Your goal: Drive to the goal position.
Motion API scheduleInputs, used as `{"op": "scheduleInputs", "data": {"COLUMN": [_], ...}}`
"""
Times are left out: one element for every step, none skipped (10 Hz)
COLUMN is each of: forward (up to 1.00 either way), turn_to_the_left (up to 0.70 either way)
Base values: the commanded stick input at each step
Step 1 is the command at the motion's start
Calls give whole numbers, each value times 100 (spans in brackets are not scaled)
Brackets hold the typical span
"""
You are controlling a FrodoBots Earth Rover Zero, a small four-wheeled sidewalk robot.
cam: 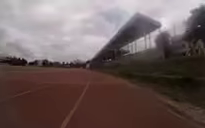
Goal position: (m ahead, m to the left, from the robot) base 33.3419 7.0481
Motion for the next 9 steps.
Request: {"op": "scheduleInputs", "data": {"forward": [85,85,85,85,85,85,85,85,85], "turn_to_the_left": [0,0,0,0,0,0,0,0,0]}}
